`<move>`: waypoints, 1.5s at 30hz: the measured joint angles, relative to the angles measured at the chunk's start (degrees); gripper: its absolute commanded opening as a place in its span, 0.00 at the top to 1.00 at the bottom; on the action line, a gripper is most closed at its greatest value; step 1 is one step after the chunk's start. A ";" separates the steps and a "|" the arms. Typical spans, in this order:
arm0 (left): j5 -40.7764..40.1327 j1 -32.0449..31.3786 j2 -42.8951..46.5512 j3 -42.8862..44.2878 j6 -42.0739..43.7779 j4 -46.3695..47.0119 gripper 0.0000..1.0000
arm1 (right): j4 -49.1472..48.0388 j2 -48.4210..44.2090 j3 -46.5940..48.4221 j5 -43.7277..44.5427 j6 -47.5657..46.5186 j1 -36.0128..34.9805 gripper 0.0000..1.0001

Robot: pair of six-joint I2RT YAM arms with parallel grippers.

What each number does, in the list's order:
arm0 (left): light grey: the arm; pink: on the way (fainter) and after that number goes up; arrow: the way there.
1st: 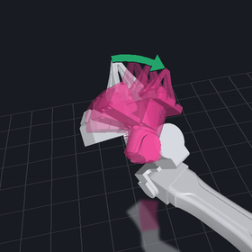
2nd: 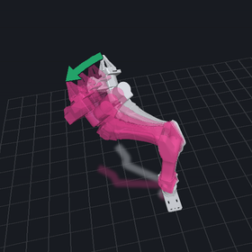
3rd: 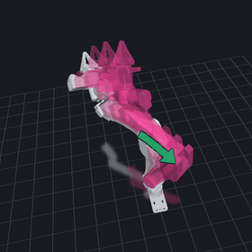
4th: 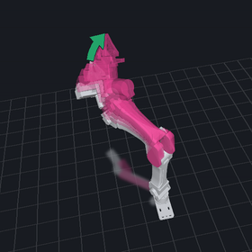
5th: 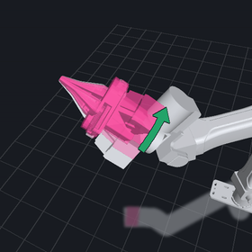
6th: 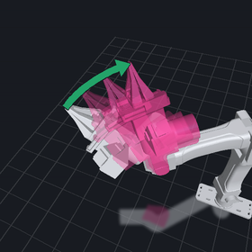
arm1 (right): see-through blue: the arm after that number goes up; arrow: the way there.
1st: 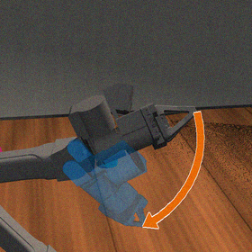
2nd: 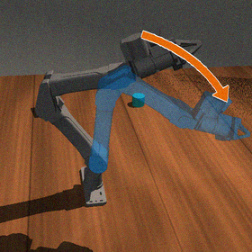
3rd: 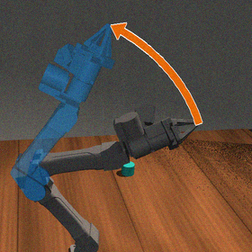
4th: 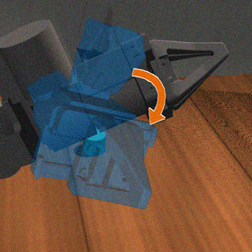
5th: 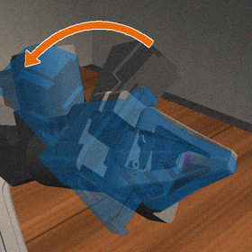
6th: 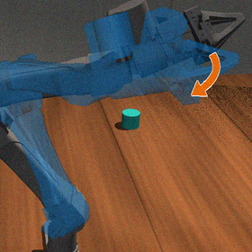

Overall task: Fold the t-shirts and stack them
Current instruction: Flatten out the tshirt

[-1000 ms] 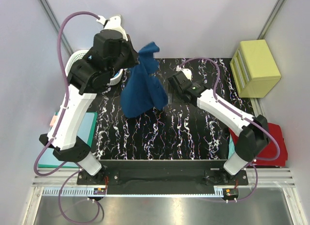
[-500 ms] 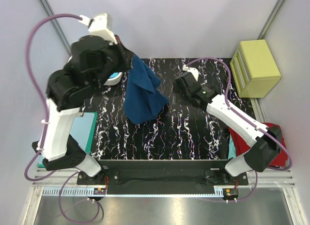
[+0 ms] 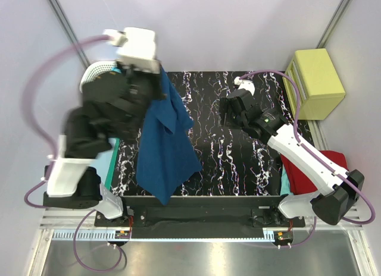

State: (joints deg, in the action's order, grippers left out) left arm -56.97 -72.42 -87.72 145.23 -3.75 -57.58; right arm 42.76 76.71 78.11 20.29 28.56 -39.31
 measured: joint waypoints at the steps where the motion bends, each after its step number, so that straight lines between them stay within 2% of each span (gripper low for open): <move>1: -5.68 -2.34 -0.26 -3.04 9.84 7.54 1.00 | 0.02 -0.22 0.00 0.11 -0.11 0.00 0.25; 3: -14.16 -5.99 -1.16 -12.39 34.03 31.17 1.00 | 0.24 -0.59 0.00 0.20 -0.33 0.00 0.25; 4: -16.20 -6.88 -2.86 -13.40 41.03 40.89 1.00 | 0.31 -0.76 0.00 0.24 -0.39 0.00 0.25; 7: -20.85 -8.72 -9.44 -9.92 54.60 52.15 1.00 | 0.42 -1.18 0.11 0.28 -0.74 0.00 0.25; 9: -22.27 -8.90 -9.75 -9.88 60.11 57.59 1.00 | 0.61 -1.40 0.55 0.39 -1.40 0.00 0.25; 16: -25.22 -6.80 -5.57 -4.57 69.09 69.94 1.00 | 2.03 -1.92 5.22 1.70 -3.50 0.00 0.25; 22: -25.57 -8.87 -0.87 1.44 71.89 74.34 1.00 | 3.30 -3.85 10.38 1.57 -4.26 0.00 0.25; 28: -25.38 -9.70 1.09 1.31 73.50 78.27 1.00 | 3.85 -3.98 19.26 1.73 -5.73 -0.09 0.25; 31: -25.14 -7.13 1.09 -1.88 71.52 76.91 1.00 | 3.65 -4.00 20.44 1.77 -5.95 -0.09 0.25; 35: -24.92 -1.09 1.01 -8.68 62.55 67.04 1.00 | 3.30 -2.89 18.25 1.68 -5.88 -0.11 0.25; 39: -21.38 5.16 0.11 -12.22 41.77 44.24 1.00 | 3.17 -1.05 15.02 1.29 -5.75 -0.13 0.25; 42: -10.38 14.40 -1.03 -11.93 21.75 23.96 1.00 | 3.19 0.22 14.03 1.07 -5.66 -0.13 0.25; 45: 2.14 26.69 -1.27 -17.18 6.91 12.74 1.00 | 2.99 0.52 13.97 1.11 -5.73 -0.13 0.24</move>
State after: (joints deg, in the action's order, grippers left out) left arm -54.83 -45.74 -88.99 128.05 3.16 -44.84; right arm 45.76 77.23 92.07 21.41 22.83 -39.44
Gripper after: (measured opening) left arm 0.003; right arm 0.753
